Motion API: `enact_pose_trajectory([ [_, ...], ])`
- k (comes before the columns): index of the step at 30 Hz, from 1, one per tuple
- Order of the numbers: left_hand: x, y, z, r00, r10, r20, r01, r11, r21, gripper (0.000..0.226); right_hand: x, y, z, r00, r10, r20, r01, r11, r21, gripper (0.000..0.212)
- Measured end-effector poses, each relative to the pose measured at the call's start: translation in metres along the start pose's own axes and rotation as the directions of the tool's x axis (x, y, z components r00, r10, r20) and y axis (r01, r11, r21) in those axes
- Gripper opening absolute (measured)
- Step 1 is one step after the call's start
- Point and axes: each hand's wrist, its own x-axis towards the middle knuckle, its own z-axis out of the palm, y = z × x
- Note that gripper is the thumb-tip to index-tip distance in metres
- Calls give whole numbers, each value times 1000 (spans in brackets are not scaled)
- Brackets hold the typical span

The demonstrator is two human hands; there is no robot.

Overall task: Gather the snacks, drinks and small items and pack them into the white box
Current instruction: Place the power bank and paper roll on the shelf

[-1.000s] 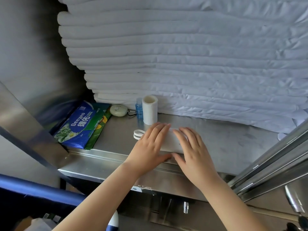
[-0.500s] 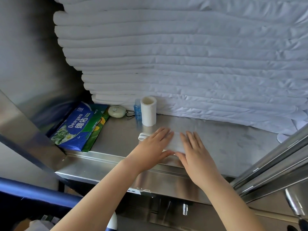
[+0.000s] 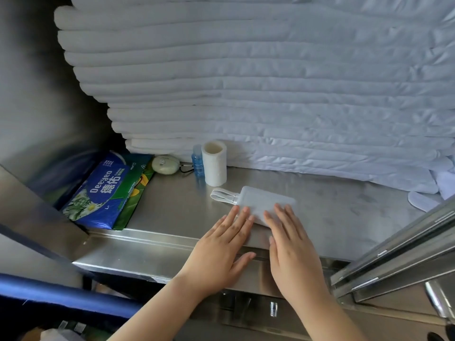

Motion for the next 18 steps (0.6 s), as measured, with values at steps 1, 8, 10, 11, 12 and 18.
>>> enact_pose_trajectory([
  [1,5,1,2,1000,9,20,-8,999,-48,65,3,1,-1,1000,28,-11,-29,1000,-6,46],
  [8,51,4,12,1000,20,11,-20,998,-53,62,35,17,4,979,199,39,-198,979,-46,39],
  [10,61,0,13,1000,5,20,-4,998,-58,60,47,22,8,975,214,63,-211,977,-39,40],
  [11,65,-2,13,1000,-5,30,7,998,-70,60,53,24,10,974,217,68,-215,976,-33,40],
  [12,69,-4,13,999,-16,39,19,996,-83,60,58,25,11,973,218,74,-217,976,-25,39],
  [18,78,-16,14,997,-31,65,40,991,-128,59,77,29,19,973,219,80,-220,976,6,37],
])
